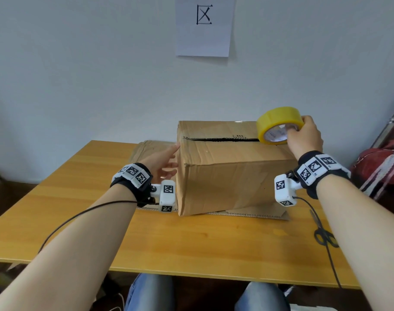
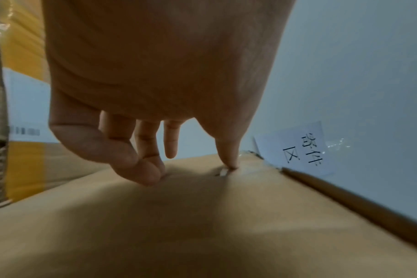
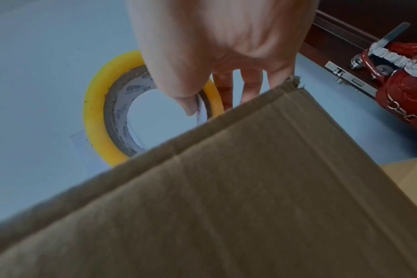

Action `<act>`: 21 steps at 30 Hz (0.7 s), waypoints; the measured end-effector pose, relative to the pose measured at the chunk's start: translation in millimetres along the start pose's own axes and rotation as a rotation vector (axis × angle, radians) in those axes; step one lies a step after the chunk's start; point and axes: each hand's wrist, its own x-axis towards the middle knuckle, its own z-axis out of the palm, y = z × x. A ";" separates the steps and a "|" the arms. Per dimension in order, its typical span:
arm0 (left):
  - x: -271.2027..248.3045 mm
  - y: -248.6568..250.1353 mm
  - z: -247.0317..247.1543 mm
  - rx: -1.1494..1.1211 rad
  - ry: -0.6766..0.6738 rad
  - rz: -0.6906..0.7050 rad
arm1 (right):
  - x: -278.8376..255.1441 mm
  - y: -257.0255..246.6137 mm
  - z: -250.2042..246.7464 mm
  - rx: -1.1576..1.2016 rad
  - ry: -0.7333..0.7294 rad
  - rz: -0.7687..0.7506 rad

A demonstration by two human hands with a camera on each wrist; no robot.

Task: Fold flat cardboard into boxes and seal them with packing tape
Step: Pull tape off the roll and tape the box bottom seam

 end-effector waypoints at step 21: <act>-6.7 28.3 9.4 -0.088 -0.081 0.057 | -16.9 -11.9 -14.8 -0.056 -0.059 -0.064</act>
